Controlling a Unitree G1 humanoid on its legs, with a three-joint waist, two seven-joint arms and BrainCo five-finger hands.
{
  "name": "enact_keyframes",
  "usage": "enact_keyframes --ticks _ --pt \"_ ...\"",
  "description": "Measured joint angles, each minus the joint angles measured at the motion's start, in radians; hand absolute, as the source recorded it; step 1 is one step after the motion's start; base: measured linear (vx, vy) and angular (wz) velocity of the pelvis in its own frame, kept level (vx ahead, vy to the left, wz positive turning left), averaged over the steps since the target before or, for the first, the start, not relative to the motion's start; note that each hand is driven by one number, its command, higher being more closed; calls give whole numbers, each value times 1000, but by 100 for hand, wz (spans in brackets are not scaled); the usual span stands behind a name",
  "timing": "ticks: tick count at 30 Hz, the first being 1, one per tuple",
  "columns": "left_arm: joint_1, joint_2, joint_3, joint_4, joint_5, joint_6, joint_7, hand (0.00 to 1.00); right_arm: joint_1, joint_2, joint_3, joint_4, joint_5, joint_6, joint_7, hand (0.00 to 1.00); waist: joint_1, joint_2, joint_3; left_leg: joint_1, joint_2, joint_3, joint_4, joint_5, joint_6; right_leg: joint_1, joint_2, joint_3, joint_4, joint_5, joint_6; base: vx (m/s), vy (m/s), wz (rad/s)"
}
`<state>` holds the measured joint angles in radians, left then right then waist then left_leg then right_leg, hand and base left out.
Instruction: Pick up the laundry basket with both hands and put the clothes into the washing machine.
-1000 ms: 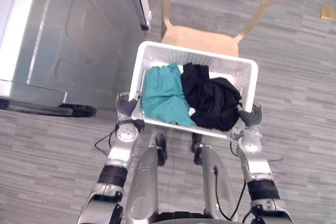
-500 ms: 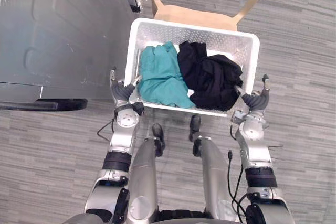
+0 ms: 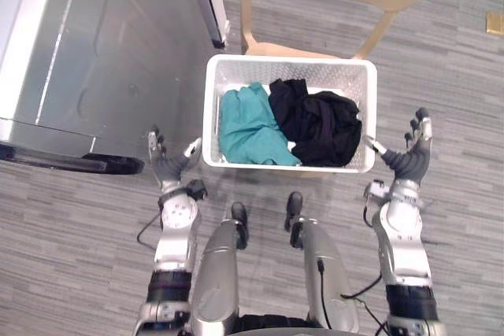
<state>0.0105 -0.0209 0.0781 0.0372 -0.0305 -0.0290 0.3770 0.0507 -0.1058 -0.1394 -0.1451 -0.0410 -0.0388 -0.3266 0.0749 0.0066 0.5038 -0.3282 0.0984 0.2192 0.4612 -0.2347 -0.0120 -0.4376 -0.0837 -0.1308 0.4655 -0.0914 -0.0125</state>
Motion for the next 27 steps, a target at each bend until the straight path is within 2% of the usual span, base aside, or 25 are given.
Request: enact_keyframes --ticks 3,4,6,11,19,24,27 --pt "139 -30 -6 24 -23 0 -78 0 122 2 -9 26 -2 2 31 0 0 23 -95 54 -13 -15 -46 2 -3 49 -10 -17 -11 -27 7 161 -3 19" --pt "160 -33 -6 35 -30 -1 -90 0 139 3 -11 43 -2 2 36 0 0 27 -110 71 -13 -17 -54 2 -3 67 -10 -23 -18 -31 8 152 -4 23" --pt "221 -32 -5 107 -42 0 -136 0 188 19 -26 150 -2 3 49 0 -1 31 -178 127 -22 -23 -97 5 -8 116 -20 -40 -28 -54 13 142 -4 23" --pt "252 -31 -4 307 -35 12 -219 0 223 25 -26 361 -22 14 98 0 -1 35 -242 223 -29 -26 -154 12 -16 205 -24 -60 -52 -69 22 94 5 11" --pt "230 11 36 615 70 23 -221 0 211 50 -26 696 -79 17 127 0 -5 28 -345 322 -38 -42 -263 49 -33 304 -24 -91 -114 -72 28 32 -5 11" --pt "183 25 50 712 96 20 -218 0 176 60 -28 854 -78 17 138 0 -6 22 -363 363 -46 -79 -320 82 -43 348 -25 -120 -139 -71 28 -2 -18 20" --pt "165 23 49 723 115 20 -217 0 152 59 -28 877 -72 15 136 0 -8 21 -360 313 -58 -136 -291 94 -41 340 -45 -181 -136 -71 28 -19 -14 52"
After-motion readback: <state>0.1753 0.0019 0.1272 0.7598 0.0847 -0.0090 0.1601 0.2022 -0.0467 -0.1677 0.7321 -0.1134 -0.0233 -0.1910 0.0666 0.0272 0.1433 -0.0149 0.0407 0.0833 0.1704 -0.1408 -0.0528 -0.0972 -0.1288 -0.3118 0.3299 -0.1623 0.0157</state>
